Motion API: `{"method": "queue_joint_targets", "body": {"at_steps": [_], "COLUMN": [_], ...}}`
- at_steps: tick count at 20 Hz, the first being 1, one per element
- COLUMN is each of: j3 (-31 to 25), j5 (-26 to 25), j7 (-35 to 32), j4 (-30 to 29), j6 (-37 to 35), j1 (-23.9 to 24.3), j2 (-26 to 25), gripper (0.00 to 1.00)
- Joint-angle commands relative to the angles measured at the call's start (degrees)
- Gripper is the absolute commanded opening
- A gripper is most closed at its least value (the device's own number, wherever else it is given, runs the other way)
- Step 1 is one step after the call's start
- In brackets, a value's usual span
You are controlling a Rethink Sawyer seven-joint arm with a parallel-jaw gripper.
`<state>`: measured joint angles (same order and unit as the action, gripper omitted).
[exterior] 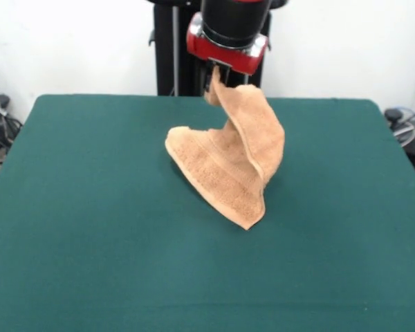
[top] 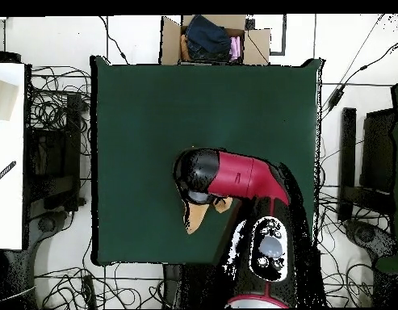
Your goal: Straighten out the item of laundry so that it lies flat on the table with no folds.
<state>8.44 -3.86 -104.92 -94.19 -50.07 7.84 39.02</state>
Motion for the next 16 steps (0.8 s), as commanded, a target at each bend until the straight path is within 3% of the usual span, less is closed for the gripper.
{"method": "queue_joint_targets", "body": {"at_steps": [1, 6, 16], "j3": [-8.73, -10.69, -19.42], "j5": [-3.97, -4.28, -7.60], "j7": [8.94, 11.80, 21.51], "j4": [-2.31, -2.54, 0.59], "j6": [-0.85, -2.13, -7.63], "j1": [2.62, 5.95, 18.11], "j2": [-0.15, 0.52, -1.49], "gripper": [0.00, 0.00, 0.00]}}
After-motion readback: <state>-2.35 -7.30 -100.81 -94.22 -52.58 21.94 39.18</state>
